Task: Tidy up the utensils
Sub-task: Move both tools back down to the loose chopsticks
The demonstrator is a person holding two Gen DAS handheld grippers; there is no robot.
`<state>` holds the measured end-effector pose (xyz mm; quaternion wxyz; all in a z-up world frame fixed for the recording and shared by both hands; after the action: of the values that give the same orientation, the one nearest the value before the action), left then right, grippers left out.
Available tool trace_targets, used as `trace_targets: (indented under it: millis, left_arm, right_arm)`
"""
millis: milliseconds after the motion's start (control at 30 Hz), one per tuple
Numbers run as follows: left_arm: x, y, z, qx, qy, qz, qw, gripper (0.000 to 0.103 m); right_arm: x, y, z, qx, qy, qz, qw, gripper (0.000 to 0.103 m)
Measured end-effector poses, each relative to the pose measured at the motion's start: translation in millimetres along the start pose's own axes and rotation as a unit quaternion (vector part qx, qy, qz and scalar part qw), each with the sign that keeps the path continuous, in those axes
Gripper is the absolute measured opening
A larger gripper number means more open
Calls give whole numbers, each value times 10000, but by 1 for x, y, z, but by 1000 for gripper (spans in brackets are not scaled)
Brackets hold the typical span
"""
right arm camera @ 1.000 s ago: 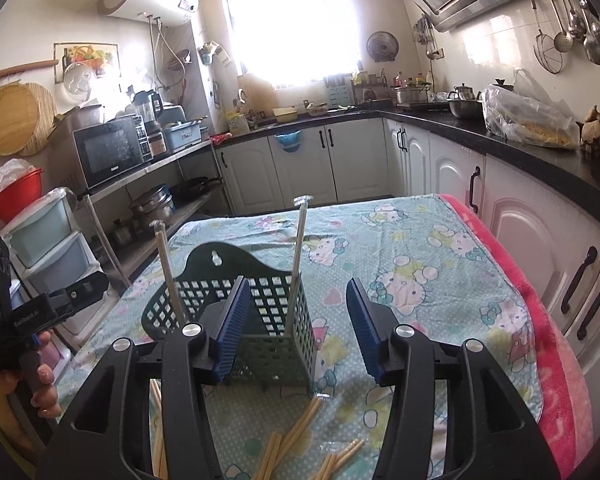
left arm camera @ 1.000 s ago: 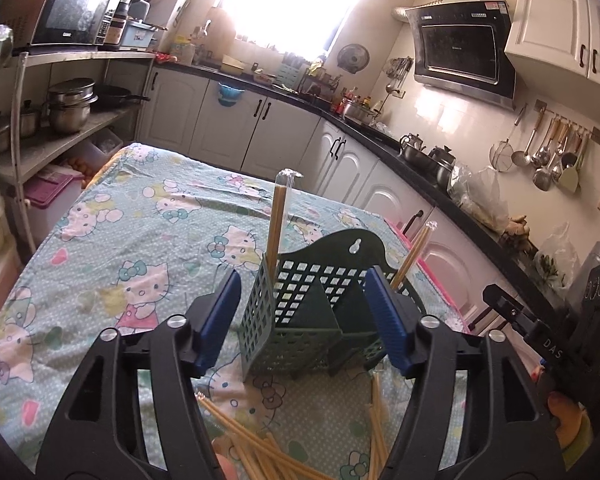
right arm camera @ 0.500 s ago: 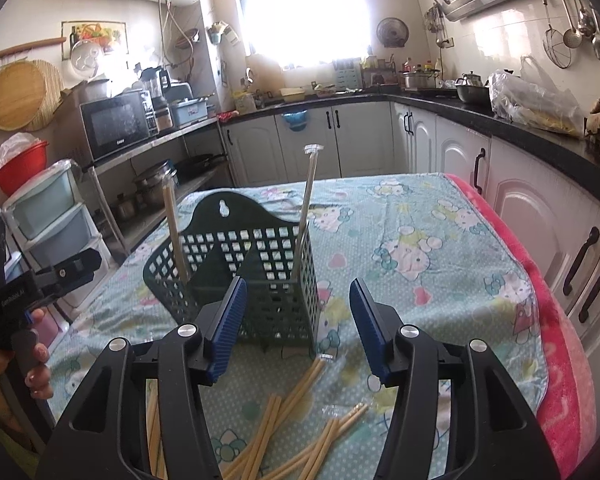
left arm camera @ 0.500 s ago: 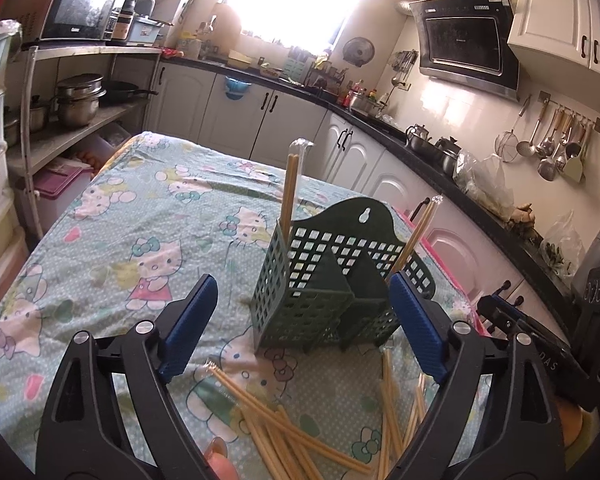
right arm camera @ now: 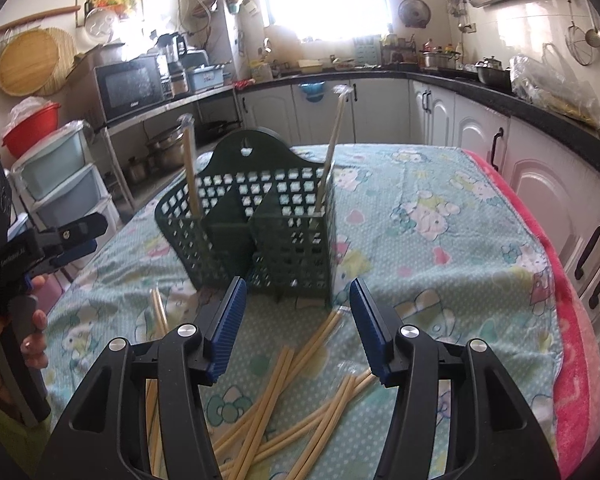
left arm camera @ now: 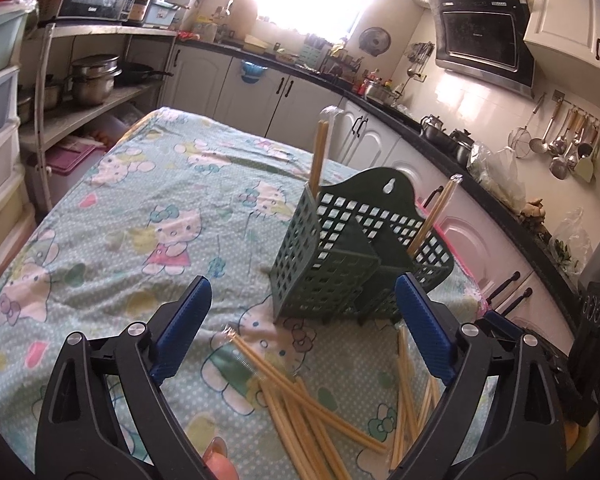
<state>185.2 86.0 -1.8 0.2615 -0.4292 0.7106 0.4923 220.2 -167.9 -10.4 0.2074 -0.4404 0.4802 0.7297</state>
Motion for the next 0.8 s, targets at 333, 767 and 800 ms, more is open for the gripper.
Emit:
trace_targets:
  millis: [333, 767, 800]
  left_arm:
    - [25, -8, 24, -138, 303, 348, 9988, 85]
    - [57, -28, 43, -78, 677, 918, 9934, 76]
    - [60, -31, 43, -29, 718, 985, 9925, 74]
  right_arm:
    - [23, -13, 20, -196, 235, 379, 9988, 52]
    - [45, -44, 29, -231, 385, 861, 9953, 52]
    - [46, -48, 28, -213, 390, 909, 9949, 52]
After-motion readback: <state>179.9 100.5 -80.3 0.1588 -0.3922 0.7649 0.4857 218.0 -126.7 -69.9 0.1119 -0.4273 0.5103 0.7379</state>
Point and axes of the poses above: each gripper's, at about its wrist camera, not at the fingertips, and y roughly against the way its jaws point, z to its left, x to its underside, the point moved 5 cm from there along -y, roughly the way its jaws point, and after that the axes turned 4 degrees about -z, right-handed, at the moved point
